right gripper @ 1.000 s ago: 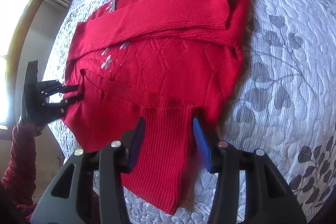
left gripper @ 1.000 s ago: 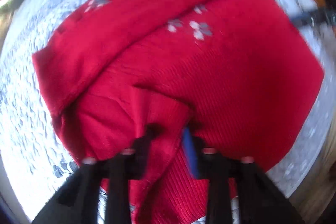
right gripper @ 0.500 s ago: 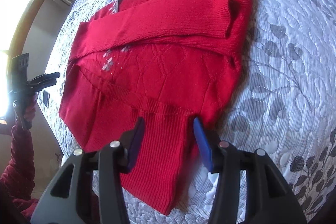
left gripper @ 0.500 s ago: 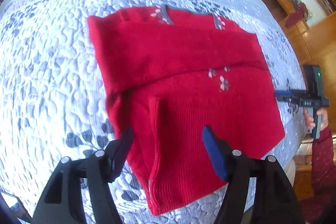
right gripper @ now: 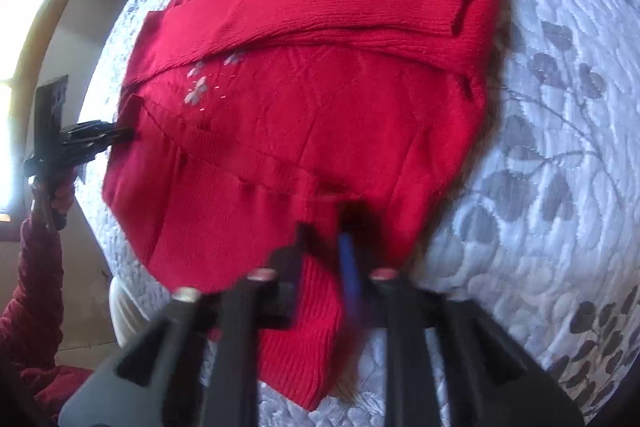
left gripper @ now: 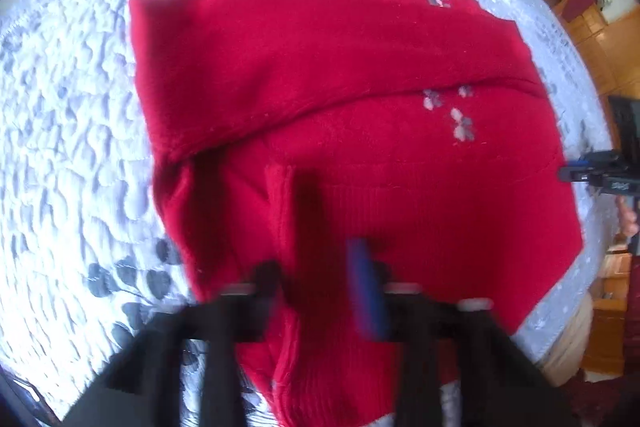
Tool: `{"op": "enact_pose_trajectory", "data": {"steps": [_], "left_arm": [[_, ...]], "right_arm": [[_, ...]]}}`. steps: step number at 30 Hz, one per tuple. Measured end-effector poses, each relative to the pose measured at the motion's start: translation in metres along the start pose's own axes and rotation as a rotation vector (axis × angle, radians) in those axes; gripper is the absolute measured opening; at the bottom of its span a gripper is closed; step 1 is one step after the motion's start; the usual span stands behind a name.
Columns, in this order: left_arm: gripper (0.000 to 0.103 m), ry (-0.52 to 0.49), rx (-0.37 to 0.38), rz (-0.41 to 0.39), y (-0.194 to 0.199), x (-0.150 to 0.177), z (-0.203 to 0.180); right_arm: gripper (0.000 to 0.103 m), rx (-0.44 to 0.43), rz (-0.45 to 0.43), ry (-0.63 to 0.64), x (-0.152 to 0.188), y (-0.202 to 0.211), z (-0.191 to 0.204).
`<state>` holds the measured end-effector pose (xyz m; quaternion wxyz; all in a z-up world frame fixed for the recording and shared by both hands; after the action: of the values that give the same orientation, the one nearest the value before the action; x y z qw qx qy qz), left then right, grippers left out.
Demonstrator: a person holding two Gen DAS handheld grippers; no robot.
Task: Fold small clothes
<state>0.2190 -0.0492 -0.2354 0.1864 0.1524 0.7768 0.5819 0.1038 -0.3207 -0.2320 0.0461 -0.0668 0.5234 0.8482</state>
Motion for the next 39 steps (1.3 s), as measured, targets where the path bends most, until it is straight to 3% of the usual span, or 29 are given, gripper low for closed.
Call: {"op": "enact_pose_trajectory", "data": {"steps": [2, 5, 9, 12, 17, 22, 26, 30, 36, 39], "left_arm": [[0.004, 0.018, -0.009, 0.003, -0.001, 0.000, 0.003], [0.004, 0.070, 0.043, -0.027, 0.007, -0.001, 0.006], [0.004, 0.104, 0.096, -0.098, 0.030, -0.006, 0.004], [0.004, 0.100, 0.097, -0.161, 0.047, -0.019, 0.000], [0.004, 0.141, 0.086, -0.270, 0.076, -0.068, 0.002], [0.004, 0.199, 0.081, -0.310, 0.079, -0.128, 0.014], [0.004, 0.244, 0.074, -0.312, 0.067, -0.167, 0.027], [0.004, 0.280, 0.026, -0.266, 0.034, -0.200, 0.045], [0.004, 0.325, -0.041, -0.198, -0.012, -0.207, 0.072], [0.004, 0.344, -0.031, -0.194, -0.024, -0.205, 0.077]], "right_arm": [[0.007, -0.024, -0.022, -0.001, -0.001, 0.006, 0.002], [0.006, -0.075, -0.073, -0.014, -0.004, 0.022, 0.004], [0.005, -0.076, -0.132, -0.019, -0.011, 0.049, 0.000], [0.005, -0.069, -0.178, -0.017, -0.024, 0.069, -0.004], [0.005, -0.024, -0.266, -0.028, -0.072, 0.105, -0.021], [0.005, 0.023, -0.311, -0.054, -0.138, 0.125, -0.045], [0.005, 0.053, -0.322, -0.078, -0.179, 0.121, -0.064], [0.005, 0.084, -0.273, -0.116, -0.211, 0.091, -0.086], [0.005, 0.124, -0.205, -0.158, -0.220, 0.042, -0.114], [0.005, 0.137, -0.175, -0.186, -0.217, 0.022, -0.128]]}}
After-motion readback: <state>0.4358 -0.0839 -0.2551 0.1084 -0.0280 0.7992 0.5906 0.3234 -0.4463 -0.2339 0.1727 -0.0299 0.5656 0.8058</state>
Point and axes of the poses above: each gripper's, at about its wrist camera, not at the fingertips, and y roughly against the way its jaws point, z to its left, x to its underside, the point moved 8 cm from there along -y, roughly the way its jaws point, and after that the axes turned 8 degrees about y, right-handed, at the moved point
